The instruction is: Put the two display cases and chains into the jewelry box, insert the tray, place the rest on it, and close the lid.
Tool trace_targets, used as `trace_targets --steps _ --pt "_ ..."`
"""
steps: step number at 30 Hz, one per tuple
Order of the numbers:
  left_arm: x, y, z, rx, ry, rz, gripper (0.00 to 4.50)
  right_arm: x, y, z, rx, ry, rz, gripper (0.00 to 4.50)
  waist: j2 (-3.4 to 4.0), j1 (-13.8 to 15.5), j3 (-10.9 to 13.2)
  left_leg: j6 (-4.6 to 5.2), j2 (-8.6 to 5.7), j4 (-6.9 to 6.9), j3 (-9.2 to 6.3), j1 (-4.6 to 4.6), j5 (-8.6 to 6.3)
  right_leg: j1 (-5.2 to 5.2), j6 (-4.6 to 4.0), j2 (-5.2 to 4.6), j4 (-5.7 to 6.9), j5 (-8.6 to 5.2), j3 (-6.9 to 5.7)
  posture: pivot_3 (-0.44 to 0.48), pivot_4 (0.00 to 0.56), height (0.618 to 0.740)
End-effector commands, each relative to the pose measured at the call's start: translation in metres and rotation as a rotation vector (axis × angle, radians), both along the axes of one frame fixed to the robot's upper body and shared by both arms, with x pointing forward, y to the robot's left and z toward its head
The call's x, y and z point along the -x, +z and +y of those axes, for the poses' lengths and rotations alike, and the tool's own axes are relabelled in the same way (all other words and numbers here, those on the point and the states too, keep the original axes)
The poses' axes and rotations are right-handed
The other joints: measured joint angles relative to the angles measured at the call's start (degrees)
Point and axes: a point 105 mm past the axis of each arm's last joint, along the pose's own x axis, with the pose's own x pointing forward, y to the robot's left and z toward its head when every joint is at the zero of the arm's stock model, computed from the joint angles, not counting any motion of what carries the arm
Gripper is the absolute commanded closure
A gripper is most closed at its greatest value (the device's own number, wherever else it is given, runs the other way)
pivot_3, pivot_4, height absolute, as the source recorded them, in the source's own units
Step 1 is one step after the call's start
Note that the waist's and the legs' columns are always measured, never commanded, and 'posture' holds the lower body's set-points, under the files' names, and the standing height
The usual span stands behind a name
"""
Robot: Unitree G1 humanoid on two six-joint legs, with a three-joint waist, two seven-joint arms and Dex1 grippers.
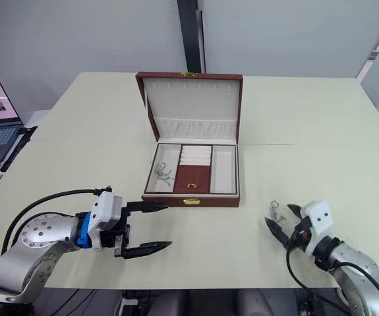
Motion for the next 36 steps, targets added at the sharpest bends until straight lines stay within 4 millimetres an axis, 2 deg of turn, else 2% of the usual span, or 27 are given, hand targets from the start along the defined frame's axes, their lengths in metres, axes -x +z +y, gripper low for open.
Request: trace_targets --steps 1,11,14,18,29,31,36 --pt "0.005 0.002 -0.006 -0.004 -0.051 -0.04 0.0 0.0 0.001 0.004 0.028 -0.002 -0.033 0.01 0.0 -0.01 0.0 0.0 0.0 0.0 0.0 0.0 0.0 -0.01 0.0 0.0 0.0 0.0 0.0 0.0 0.15 0.74" --pt "0.0 -0.019 0.002 0.006 -0.035 -0.035 0.0 -0.002 -0.027 -0.002 0.098 -0.052 0.033 0.01 -0.16 -0.04 -0.1 0.0 0.01 0.03 -0.03 0.23 0.0 0.26 0.0 0.01 0.0 0.0 -0.02 0.0 0.15 0.74" --pt "0.0 -0.023 0.005 0.005 -0.033 -0.034 0.0 -0.003 -0.03 -0.002 0.119 -0.065 0.041 0.55 -0.23 -0.03 -0.16 0.0 0.01 0.02 -0.05 0.25 0.0 0.29 0.0 0.02 0.0 0.0 -0.04 0.0 0.15 0.74" --pt "0.002 -0.026 0.006 0.006 -0.033 -0.039 0.0 -0.005 -0.034 -0.003 0.128 -0.08 0.055 1.89 -0.3 -0.04 -0.21 0.01 0.04 0.02 -0.08 0.26 0.0 0.3 0.0 0.02 0.0 0.0 -0.07 0.0 0.15 0.74" --pt "0.004 -0.026 0.005 0.012 -0.03 -0.049 0.0 -0.005 -0.035 -0.009 0.118 -0.114 0.071 4.16 -0.43 0.04 -0.35 0.01 0.02 0.02 -0.12 0.26 -0.01 0.33 0.0 0.01 -0.03 0.0 -0.1 0.0 0.15 0.74" --pt "0.002 -0.025 0.004 0.017 -0.026 -0.055 0.0 -0.006 -0.034 -0.01 0.115 -0.119 0.069 4.38 -0.43 0.05 -0.35 0.01 0.02 0.02 -0.13 0.25 -0.01 0.33 0.0 0.01 -0.03 0.0 -0.11 0.0 0.15 0.74" --pt "-0.002 -0.021 0.001 0.032 -0.021 -0.06 0.0 -0.009 -0.026 -0.01 0.094 -0.111 0.036 4.38 -0.45 0.06 -0.36 0.01 0.01 0.02 -0.14 0.26 -0.01 0.35 0.0 0.01 -0.04 0.0 -0.12 0.0 0.15 0.74"
